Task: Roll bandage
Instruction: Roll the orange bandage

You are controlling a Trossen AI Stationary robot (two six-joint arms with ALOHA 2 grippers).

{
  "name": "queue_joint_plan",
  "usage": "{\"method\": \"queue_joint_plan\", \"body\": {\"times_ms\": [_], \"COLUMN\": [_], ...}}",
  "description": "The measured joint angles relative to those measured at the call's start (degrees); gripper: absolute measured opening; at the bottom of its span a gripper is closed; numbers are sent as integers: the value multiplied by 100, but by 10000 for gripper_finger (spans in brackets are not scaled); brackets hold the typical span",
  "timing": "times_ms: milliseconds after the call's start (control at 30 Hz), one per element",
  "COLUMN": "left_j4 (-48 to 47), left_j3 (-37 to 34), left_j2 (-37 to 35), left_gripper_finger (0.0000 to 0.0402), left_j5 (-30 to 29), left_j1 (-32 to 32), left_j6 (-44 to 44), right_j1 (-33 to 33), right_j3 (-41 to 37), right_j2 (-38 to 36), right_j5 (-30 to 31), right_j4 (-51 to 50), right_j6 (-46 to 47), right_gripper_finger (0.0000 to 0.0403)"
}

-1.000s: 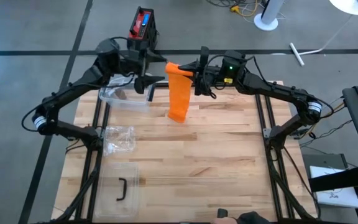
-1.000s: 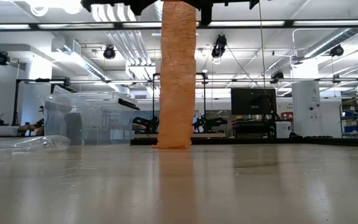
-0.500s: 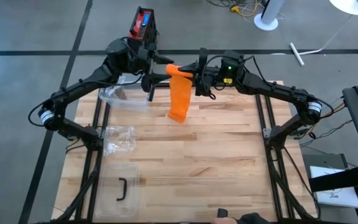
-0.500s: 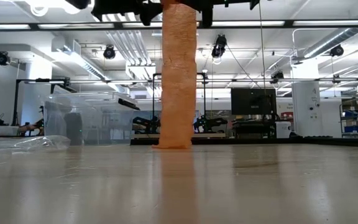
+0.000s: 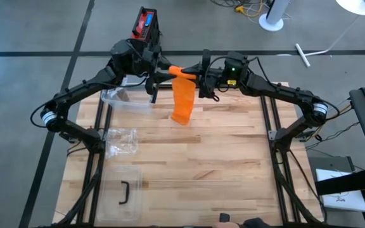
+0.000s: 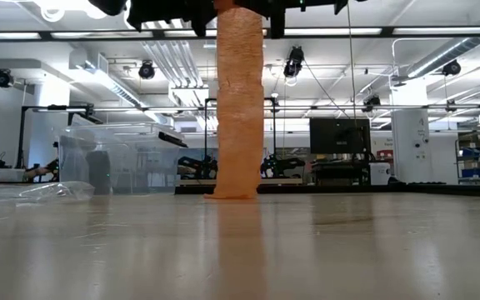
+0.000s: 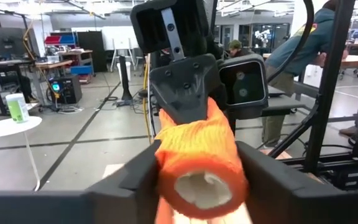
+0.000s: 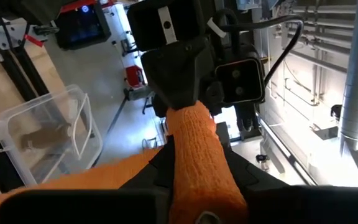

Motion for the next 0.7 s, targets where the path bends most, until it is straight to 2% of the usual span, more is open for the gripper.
{"method": "queue_joint_plan", "body": {"times_ms": [167, 267, 433, 567, 700], "left_j4": [-48, -102, -372, -643, -670], "left_j3": [-5, -8, -9, -9, -22], "left_j2": [0, -34, -251, -448, -468], "left_gripper_finger": [74, 34, 28, 45, 45], "left_j5": [-4, -20, -163, -742, -843], "left_j1": [0, 15, 137, 147, 144], "left_j6": [168, 359, 947, 1681, 1982], "right_j1": [22, 47, 65, 8, -45], "right_j3": [0, 3, 67, 164, 269], "right_j2": [43, 47, -13, -106, -65], "right_j5": [-1, 6, 28, 15, 125], "right_j4": [13, 4, 4, 121, 181], "right_j6": [34, 667, 2874, 4553, 5546], "right_gripper_finger": [76, 106, 179, 240, 279]}}
